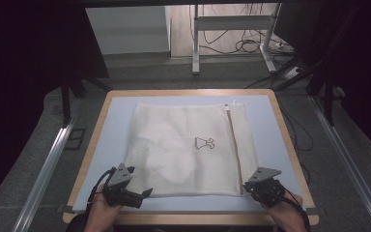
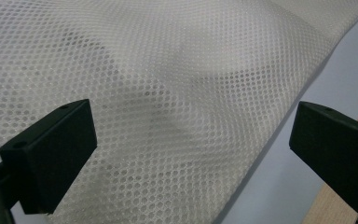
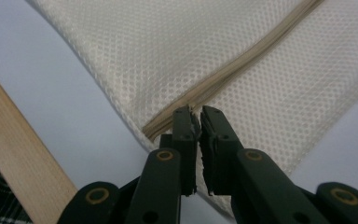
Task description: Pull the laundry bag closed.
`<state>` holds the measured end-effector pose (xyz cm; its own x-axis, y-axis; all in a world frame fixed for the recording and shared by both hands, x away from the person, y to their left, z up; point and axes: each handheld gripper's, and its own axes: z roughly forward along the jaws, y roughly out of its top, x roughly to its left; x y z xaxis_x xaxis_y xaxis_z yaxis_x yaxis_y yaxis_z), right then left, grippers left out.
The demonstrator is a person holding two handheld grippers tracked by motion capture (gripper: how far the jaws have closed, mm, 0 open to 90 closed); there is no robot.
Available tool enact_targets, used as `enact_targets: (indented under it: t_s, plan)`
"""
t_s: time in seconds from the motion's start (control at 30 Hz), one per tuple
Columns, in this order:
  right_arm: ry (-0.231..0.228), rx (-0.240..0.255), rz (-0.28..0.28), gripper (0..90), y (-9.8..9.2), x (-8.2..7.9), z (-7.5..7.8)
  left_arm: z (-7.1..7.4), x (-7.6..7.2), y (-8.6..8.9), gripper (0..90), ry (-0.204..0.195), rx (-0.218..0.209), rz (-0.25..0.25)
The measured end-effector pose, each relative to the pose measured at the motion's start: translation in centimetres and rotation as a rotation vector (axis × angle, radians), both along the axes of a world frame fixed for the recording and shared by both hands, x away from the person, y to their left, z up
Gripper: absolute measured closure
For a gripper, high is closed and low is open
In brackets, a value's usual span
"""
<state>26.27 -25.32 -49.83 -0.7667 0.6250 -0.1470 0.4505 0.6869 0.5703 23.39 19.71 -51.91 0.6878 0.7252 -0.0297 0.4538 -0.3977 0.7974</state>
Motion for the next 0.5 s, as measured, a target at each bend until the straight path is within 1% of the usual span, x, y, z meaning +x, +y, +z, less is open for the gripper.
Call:
enact_targets:
  t_s: [0.13,0.2,0.3,0.43,0.5]
  plan:
    - [0.017,-0.008,0.013,83.9,0.1,0.0,-0.2,0.0,0.0,-0.1,0.2,0.001,0.005,-0.003]
    - [0.003,-0.014,0.016,85.0,0.1,0.0,-0.1,0.0,0.0,-0.2,0.2,0.0,0.004,-0.004]
    - [-0.025,-0.006,0.028,85.0,0.2,-0.2,0.3,0.1,0.1,-0.4,0.3,0.001,0.003,-0.008]
    - [-0.029,-0.005,0.029,85.0,0.2,-0.1,0.2,0.2,0.3,-1.1,0.4,0.015,0.002,-0.025]
    - [-0.031,0.005,0.027,84.9,0.2,-0.1,0.3,0.2,0.4,-1.6,0.3,0.019,0.007,-0.036]
